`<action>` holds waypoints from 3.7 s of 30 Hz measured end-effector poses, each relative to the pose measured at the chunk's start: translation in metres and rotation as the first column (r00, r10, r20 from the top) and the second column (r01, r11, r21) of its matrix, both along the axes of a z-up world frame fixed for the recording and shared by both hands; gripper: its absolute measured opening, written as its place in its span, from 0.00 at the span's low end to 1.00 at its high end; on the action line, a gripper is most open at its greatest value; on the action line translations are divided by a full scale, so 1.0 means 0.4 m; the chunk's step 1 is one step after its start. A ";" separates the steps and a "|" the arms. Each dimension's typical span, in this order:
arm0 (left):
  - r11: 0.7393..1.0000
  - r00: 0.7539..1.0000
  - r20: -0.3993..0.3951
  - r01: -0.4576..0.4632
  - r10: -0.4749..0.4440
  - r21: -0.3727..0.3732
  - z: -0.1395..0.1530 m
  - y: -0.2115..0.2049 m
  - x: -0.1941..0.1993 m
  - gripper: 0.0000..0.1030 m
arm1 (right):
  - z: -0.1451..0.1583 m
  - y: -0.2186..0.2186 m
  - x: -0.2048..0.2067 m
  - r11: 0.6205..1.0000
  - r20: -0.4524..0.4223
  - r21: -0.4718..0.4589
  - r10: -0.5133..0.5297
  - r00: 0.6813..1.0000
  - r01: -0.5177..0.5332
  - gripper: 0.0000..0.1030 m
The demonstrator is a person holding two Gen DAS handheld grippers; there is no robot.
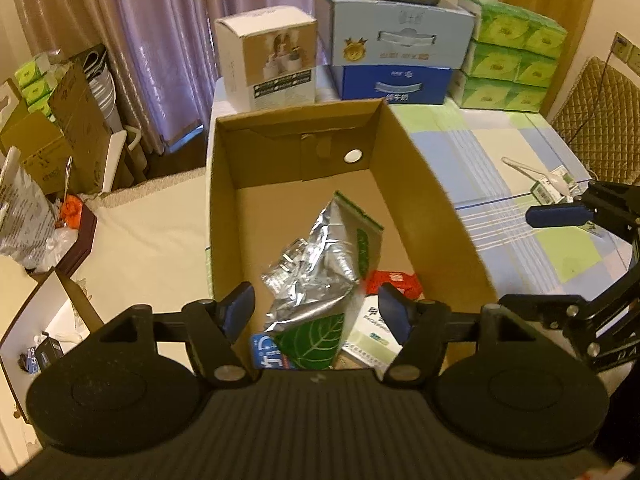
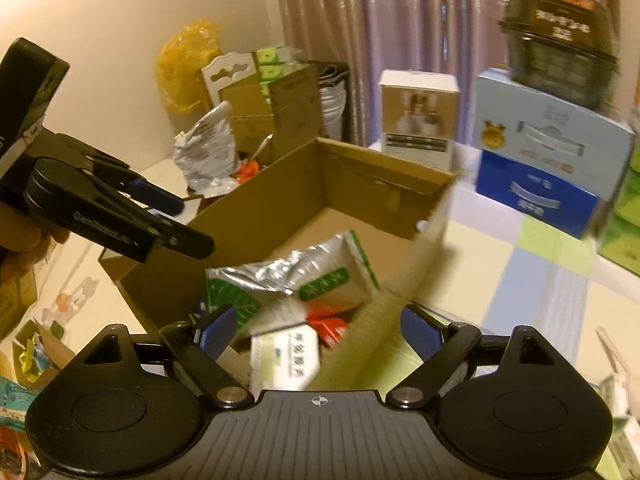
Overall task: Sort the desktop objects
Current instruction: 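Move both tools back over the table toward remaining items, then close left gripper on long white medicine box while right tool approaches black cable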
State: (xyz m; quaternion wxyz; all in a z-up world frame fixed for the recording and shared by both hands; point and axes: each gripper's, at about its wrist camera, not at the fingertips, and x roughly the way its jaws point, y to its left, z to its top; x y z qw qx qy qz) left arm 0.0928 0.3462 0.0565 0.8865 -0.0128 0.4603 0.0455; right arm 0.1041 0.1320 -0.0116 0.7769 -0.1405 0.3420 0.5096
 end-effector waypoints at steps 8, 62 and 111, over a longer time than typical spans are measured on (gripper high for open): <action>0.997 0.997 0.031 0.067 -0.068 0.022 0.049 -0.115 -0.014 0.72 | 0.053 -0.148 0.013 0.997 0.013 0.017 -0.081 0.997 0.080 0.91; 0.341 0.408 -0.174 0.885 -0.896 0.317 -0.190 -0.961 0.304 0.79 | -0.113 -0.901 0.235 0.938 0.173 -0.287 -0.147 0.974 0.192 0.97; 0.120 0.154 -0.269 0.983 -0.951 0.141 -0.409 -1.102 0.518 0.22 | -0.253 -0.802 0.468 0.862 0.103 -0.503 0.137 0.985 -0.068 0.65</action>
